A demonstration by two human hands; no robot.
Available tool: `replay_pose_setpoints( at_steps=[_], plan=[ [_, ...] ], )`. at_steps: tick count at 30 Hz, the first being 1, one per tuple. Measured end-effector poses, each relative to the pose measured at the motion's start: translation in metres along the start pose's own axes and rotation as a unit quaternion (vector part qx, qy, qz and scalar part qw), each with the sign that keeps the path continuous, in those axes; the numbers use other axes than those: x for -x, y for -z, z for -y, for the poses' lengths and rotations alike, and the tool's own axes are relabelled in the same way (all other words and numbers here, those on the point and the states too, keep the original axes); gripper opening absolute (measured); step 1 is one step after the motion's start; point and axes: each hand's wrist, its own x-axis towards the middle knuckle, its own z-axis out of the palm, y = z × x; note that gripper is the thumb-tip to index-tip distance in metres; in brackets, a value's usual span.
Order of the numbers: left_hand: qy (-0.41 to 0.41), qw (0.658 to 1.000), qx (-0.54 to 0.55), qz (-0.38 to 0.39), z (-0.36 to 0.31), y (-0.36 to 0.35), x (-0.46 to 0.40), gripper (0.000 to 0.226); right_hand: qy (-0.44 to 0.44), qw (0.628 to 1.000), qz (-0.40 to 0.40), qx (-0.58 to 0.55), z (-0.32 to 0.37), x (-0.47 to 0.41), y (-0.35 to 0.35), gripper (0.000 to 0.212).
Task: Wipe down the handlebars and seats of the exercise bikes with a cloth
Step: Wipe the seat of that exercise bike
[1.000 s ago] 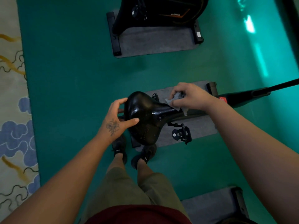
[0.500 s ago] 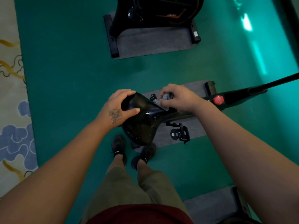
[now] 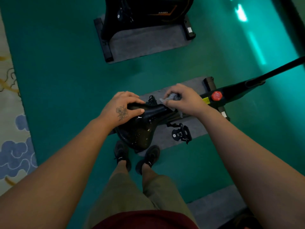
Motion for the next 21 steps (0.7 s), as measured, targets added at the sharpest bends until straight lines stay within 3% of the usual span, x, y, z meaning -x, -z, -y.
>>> replay_pose_setpoints(
  at_steps=[5, 13, 18, 21],
  plan=[
    [0.011, 1.000, -0.004, 0.018, -0.001, 0.006, -0.003, 0.030, 0.019, 0.999, 0.004, 0.027, 0.004, -0.001, -0.005, 0.010],
    [0.039, 0.999, 0.016, 0.024, -0.010, 0.005, -0.010, 0.020, -0.032, 0.985, -0.146, -0.092, -0.029, 0.057, -0.023, 0.023],
    [0.033, 0.998, -0.017, 0.055, -0.017, 0.004, -0.017, 0.045, -0.073, 0.967, -0.206, -0.133, -0.019, 0.035, -0.034, 0.013],
    [0.030, 0.996, -0.025, 0.085, -0.021, 0.005, -0.025, 0.046, -0.108, 0.959, -0.215, -0.149, -0.014, 0.026, -0.037, 0.010]
  ],
)
